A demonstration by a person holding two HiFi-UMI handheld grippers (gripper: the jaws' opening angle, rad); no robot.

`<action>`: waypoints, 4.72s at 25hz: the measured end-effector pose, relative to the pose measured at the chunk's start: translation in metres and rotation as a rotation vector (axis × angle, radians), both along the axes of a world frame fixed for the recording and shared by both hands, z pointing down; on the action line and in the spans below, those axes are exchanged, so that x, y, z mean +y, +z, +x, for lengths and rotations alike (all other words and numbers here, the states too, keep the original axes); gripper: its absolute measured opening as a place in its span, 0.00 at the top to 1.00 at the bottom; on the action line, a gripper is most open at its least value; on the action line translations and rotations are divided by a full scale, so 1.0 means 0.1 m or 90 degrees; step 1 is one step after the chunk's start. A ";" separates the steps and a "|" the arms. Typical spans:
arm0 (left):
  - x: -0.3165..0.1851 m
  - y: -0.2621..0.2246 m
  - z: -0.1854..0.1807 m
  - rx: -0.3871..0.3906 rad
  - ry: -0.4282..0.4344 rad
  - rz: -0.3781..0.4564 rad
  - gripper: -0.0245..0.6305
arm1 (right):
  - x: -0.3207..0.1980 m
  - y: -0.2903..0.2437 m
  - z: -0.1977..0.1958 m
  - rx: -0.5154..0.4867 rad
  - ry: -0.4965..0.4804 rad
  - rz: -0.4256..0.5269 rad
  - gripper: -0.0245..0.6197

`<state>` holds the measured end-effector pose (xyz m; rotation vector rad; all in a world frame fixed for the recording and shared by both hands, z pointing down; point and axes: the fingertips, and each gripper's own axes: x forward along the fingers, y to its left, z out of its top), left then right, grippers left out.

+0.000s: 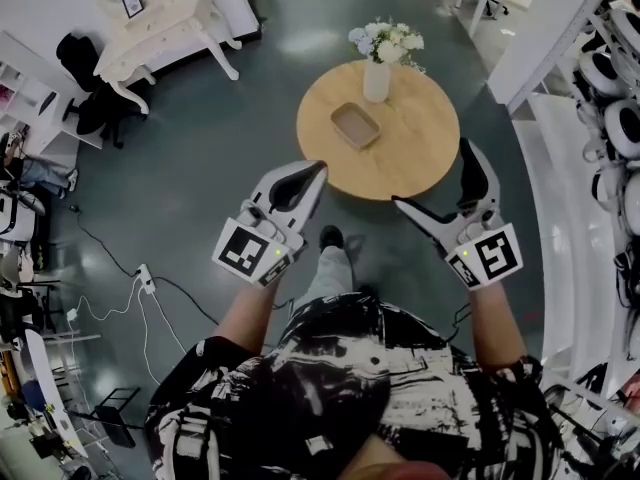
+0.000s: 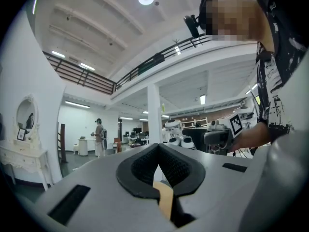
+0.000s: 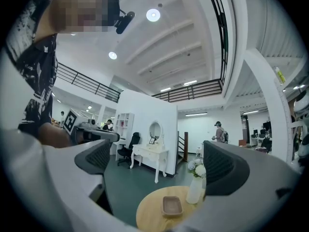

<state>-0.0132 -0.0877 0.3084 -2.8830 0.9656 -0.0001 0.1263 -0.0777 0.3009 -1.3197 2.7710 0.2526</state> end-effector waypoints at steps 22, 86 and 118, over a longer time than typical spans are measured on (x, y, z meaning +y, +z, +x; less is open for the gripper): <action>-3.03 0.09 -0.82 0.021 0.070 -0.050 0.96 | -2.96 0.39 -0.90 0.042 0.062 -0.085 0.07; -3.73 1.36 -0.35 -0.014 0.022 -0.202 0.96 | -4.22 4.52 -0.37 0.143 -0.124 -0.718 0.83; -3.71 1.09 -0.25 0.000 0.034 -0.167 0.96 | -3.91 3.34 -0.27 0.042 -0.124 -0.563 0.94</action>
